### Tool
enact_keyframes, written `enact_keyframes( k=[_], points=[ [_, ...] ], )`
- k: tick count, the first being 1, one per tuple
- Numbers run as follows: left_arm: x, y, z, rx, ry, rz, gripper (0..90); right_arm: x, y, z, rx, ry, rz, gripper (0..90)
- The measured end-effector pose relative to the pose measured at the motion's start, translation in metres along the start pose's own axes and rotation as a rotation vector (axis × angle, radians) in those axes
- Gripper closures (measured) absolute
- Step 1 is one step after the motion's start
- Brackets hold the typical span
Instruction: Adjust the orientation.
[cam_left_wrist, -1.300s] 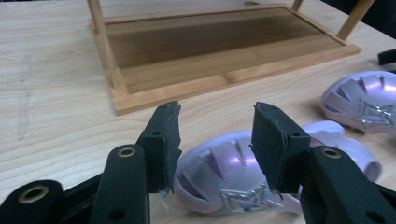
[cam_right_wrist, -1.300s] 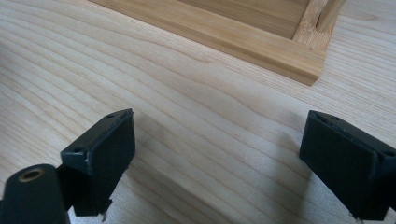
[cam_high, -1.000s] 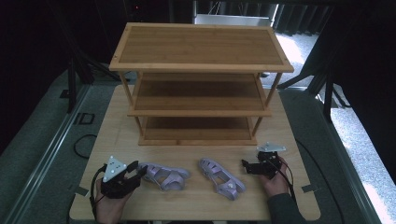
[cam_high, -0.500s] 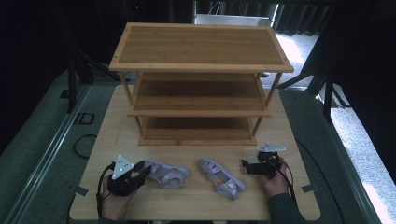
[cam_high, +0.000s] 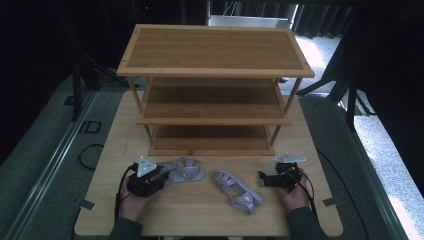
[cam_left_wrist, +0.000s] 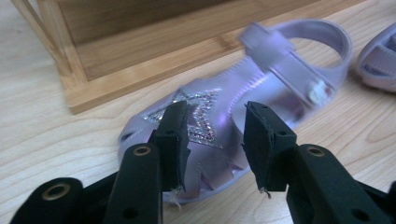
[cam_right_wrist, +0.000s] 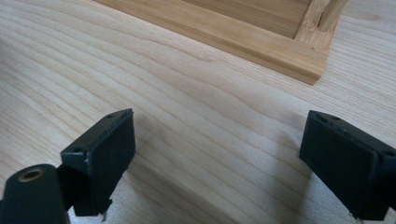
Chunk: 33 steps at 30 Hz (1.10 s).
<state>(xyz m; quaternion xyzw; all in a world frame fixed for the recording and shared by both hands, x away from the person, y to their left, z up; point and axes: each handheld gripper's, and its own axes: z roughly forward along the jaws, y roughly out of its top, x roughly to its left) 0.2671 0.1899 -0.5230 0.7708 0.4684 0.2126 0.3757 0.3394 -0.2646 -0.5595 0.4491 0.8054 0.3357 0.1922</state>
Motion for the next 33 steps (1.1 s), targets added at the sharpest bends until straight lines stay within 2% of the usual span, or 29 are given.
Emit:
enact_keyframes(
  k=[4,8,14,17,18,21,33],
  points=[
    [-0.002,-0.001,-0.002,-0.004,0.01,-0.013,57.8,0.0,0.0,0.0,0.0,0.0,0.0,10.0],
    [-0.01,-0.003,-0.012,-0.033,-0.005,-0.011,57.3,0.0,0.0,0.0,0.0,0.0,0.0,10.0],
    [-0.019,-0.011,-0.018,-0.008,-0.036,-0.01,61.2,0.0,0.0,0.0,0.0,0.0,0.0,10.0],
    [-0.02,-0.018,-0.011,0.035,-0.024,-0.011,63.6,0.0,0.0,0.0,0.0,0.0,0.0,10.0],
    [-0.02,-0.018,-0.011,0.035,-0.024,-0.011,64.2,0.0,0.0,0.0,0.0,0.0,0.0,10.0],
    [-0.015,-0.017,-0.003,0.065,0.007,-0.028,65.1,0.0,0.0,0.0,0.0,0.0,0.0,10.0],
    [-0.001,-0.012,0.007,0.081,0.072,-0.06,66.5,0.0,0.0,0.0,0.0,0.0,0.0,10.0]
  ],
)
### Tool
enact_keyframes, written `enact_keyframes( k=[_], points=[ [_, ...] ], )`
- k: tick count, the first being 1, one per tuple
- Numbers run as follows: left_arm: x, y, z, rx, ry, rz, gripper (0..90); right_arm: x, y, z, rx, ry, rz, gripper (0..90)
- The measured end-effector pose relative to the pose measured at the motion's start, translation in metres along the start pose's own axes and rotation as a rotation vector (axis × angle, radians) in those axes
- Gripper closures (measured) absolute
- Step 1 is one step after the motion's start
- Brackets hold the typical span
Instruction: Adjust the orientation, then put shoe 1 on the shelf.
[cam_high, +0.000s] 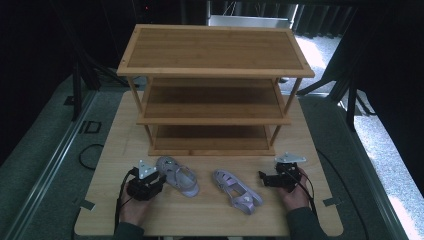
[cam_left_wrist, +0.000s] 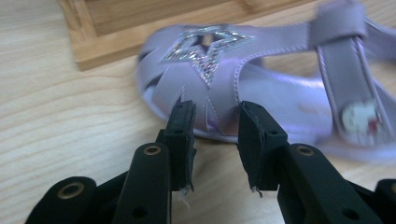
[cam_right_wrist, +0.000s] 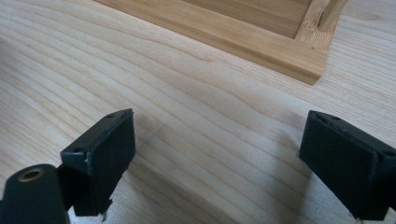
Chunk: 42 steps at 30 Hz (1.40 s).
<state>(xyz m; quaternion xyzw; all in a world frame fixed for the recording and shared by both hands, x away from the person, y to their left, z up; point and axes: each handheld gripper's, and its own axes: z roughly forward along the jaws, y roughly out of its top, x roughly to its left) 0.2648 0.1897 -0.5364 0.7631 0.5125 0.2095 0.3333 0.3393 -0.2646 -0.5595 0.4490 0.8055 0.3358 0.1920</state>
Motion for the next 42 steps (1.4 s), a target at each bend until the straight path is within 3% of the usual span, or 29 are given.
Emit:
enact_keyframes(
  k=[9,15,18,28,42],
  points=[
    [0.006,0.007,0.012,0.022,0.015,-0.003,64.8,0.0,0.0,0.0,0.0,0.0,0.0,10.0],
    [0.008,0.008,0.002,-0.016,-0.013,-0.03,62.4,0.0,0.0,0.0,0.0,0.0,0.0,10.0],
    [0.007,0.01,-0.006,-0.026,-0.006,-0.028,59.9,0.0,0.0,0.0,0.0,0.0,0.0,10.1],
    [0.004,0.016,-0.034,-0.091,-0.085,-0.032,58.0,0.0,0.0,0.0,0.0,0.0,0.0,10.1],
    [-0.01,0.014,-0.04,-0.11,-0.146,0.002,53.2,0.0,0.0,0.0,0.0,0.0,0.0,10.0]
  ],
)
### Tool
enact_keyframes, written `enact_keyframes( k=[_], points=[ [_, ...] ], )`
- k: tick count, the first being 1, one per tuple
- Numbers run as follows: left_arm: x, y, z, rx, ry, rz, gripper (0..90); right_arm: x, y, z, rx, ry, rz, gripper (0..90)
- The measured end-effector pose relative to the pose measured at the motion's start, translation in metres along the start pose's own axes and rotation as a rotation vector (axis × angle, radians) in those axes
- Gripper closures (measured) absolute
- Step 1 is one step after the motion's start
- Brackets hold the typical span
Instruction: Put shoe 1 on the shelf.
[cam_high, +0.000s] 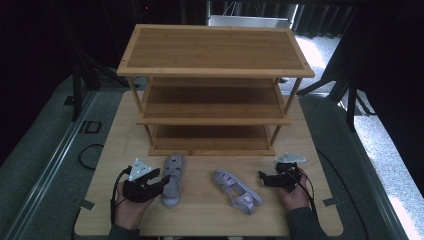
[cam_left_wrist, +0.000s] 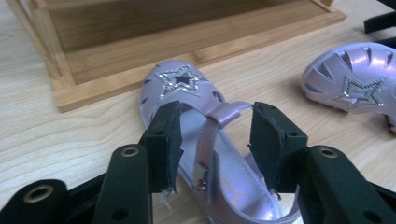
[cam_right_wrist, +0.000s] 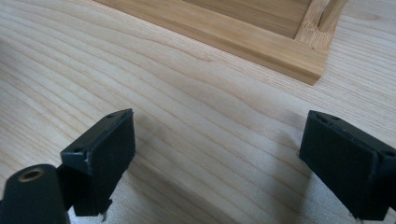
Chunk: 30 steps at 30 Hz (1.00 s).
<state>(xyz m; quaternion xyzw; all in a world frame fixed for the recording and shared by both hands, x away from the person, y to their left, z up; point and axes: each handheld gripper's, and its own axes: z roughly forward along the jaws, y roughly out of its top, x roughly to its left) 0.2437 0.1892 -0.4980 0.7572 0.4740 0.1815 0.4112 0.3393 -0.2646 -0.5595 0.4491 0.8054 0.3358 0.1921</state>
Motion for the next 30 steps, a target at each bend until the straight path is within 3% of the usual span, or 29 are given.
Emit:
enact_keyframes(
  k=[13,30],
  points=[
    [-0.002,-0.01,0.013,0.052,-0.034,0.01,52.2,0.0,0.0,0.0,0.0,0.0,0.0,10.0],
    [0.002,-0.012,0.029,0.099,0.003,0.004,67.6,0.0,0.0,0.0,0.0,0.0,0.0,10.0]
  ],
)
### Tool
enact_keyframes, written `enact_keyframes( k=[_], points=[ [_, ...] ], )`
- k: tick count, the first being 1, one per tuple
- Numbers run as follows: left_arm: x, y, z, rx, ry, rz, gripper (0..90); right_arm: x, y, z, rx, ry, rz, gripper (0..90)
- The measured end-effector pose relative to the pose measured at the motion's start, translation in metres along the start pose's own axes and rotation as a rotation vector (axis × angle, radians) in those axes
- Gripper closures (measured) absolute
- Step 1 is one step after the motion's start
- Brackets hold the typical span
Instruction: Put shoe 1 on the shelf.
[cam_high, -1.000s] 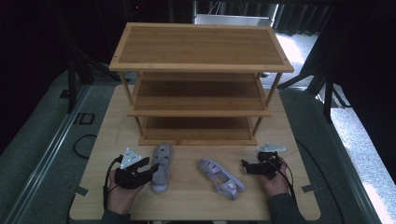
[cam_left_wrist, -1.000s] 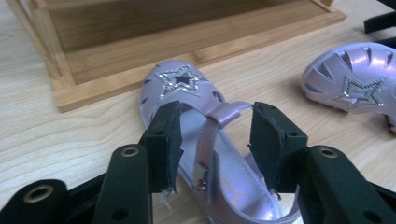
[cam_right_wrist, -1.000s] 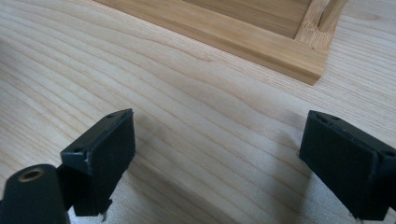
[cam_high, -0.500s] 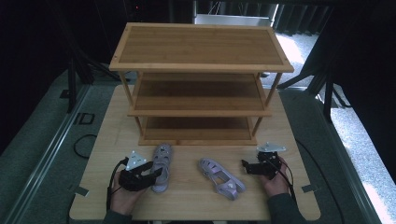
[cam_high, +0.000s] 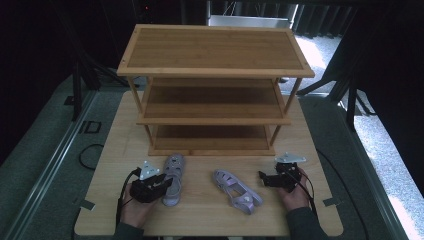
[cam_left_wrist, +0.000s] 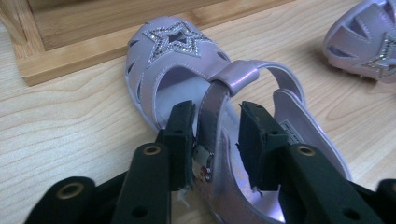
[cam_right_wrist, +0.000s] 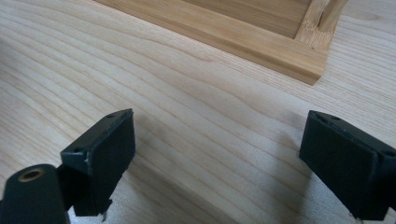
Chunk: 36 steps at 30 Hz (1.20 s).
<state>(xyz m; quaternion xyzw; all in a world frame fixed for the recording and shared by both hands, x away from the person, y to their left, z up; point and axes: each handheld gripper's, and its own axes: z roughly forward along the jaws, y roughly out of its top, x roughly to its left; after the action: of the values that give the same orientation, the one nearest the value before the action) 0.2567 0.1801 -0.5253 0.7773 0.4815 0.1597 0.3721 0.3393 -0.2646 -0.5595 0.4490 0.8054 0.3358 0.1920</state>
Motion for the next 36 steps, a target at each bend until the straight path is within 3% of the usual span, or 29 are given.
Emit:
enact_keyframes(
  k=[3,13,29,36],
  points=[
    [0.002,0.0,0.0,-0.01,0.001,-0.016,74.9,0.0,0.0,0.0,0.0,0.0,0.0,10.0],
    [0.002,0.001,-0.001,-0.042,0.016,-0.029,79.1,0.0,0.0,0.0,0.0,0.0,0.0,10.0],
    [0.004,0.008,-0.006,-0.078,-0.009,-0.035,82.5,0.0,0.0,0.0,0.0,0.0,0.0,10.1],
    [0.003,0.013,-0.011,-0.089,-0.045,-0.024,82.9,0.0,0.0,0.0,0.0,0.0,0.0,10.0]
  ],
)
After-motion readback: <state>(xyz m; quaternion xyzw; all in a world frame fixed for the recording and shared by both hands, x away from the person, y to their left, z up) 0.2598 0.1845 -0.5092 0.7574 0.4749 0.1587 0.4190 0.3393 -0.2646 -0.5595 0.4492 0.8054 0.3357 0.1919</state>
